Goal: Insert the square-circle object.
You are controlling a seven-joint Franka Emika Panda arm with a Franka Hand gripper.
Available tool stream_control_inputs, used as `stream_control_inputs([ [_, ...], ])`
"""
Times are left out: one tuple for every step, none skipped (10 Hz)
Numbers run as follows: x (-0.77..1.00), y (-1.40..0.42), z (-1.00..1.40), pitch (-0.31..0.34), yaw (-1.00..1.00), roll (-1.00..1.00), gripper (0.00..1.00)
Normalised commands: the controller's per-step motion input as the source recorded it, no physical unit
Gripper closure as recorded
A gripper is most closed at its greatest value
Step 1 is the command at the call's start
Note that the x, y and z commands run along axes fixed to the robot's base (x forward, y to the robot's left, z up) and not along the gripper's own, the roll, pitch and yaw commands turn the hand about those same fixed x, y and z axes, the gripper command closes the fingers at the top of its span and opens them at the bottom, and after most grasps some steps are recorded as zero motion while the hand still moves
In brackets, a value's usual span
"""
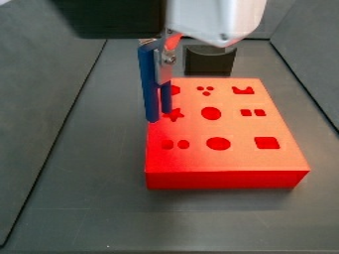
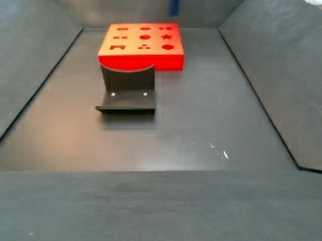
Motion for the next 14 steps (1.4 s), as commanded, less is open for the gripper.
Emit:
stream_control_inputs([
  [0.0,-0.05,0.04,0.0,-1.0,0.0,1.0],
  [0.0,-0.04,0.02,0.0,-1.0,0.01,1.0],
  [0.0,-0.03,0.0,0.0,-1.0,0.03,1.0],
  [0.0,-0.03,0.0,-0.006,-1.0,0.03,1.0],
  [0.0,-0.03,0.0,-0.019,-1.0,0.03,1.0],
  [0.01,-0.03,0.0,-0.031,-1.0,0.03,1.0],
  [0.0,-0.02,0.0,-0.027,-1.0,0.03,1.0],
  [0.09,-0.03,0.0,-0.041,-0.95,0.04,1.0],
  [0.08,-0.03,0.0,-0.049,-0.95,0.04,1.0],
  [0.23,-0.05,0.02,0.0,-0.79,0.02,1.0],
  [0.05,0.0,0.0,0.0,-0.26,0.0,1.0],
  [0.0,0.0,-0.07,0.0,0.0,0.0,1.0],
  [0.41,-0.18,-0.16,0.114,0.0,0.19,1.0],
  [0.79,-0.31,-0.18,0.233,0.0,0.25,1.0],
])
